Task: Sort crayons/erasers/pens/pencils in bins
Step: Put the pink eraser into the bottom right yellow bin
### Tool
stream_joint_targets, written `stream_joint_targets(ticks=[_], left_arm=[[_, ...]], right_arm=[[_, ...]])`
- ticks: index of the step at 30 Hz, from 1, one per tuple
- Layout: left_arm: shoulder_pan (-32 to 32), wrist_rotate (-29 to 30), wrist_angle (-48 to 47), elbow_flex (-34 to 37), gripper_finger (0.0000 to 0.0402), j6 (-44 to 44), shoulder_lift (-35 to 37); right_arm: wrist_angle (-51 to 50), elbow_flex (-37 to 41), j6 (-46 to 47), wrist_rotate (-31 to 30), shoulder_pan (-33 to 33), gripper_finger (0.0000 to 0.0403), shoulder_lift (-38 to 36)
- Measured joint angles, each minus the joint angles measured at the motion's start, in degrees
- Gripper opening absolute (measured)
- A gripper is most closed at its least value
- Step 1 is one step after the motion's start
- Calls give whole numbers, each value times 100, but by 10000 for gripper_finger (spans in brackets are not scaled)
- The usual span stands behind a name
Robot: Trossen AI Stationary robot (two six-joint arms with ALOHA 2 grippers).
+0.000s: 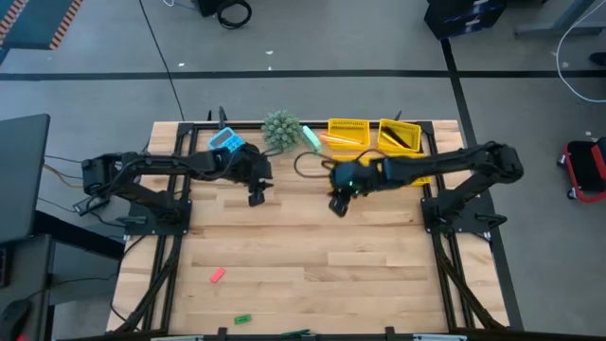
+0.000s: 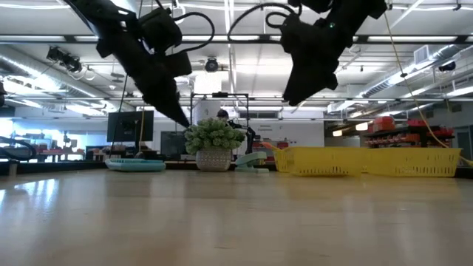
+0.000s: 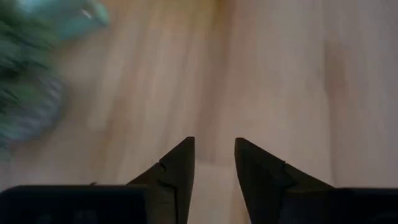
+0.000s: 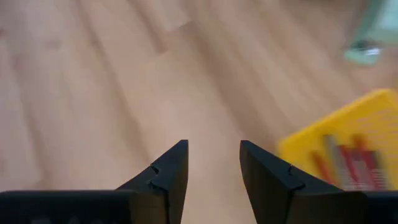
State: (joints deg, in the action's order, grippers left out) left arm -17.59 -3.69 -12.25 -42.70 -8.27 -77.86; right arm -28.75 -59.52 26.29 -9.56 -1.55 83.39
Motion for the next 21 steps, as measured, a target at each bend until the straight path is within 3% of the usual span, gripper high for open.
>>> stream_joint_targets(ticks=[4,10,18,21], left_arm=[[219,-12,-799,-2,129,17,51],[567,0,-2247,-2,126,728,48],[1382,-14,-3639,-2,133,2325,46],[1734,-380,-3969,-56,131,3094,41]], right_arm=[[1046,6,170,-528,599,150,155],[2791,1,-898,-848,1125,149,663],[3097,3,-1773,-874,1110,149,1224],[3119,1,-1983,-874,1100,149,1322]])
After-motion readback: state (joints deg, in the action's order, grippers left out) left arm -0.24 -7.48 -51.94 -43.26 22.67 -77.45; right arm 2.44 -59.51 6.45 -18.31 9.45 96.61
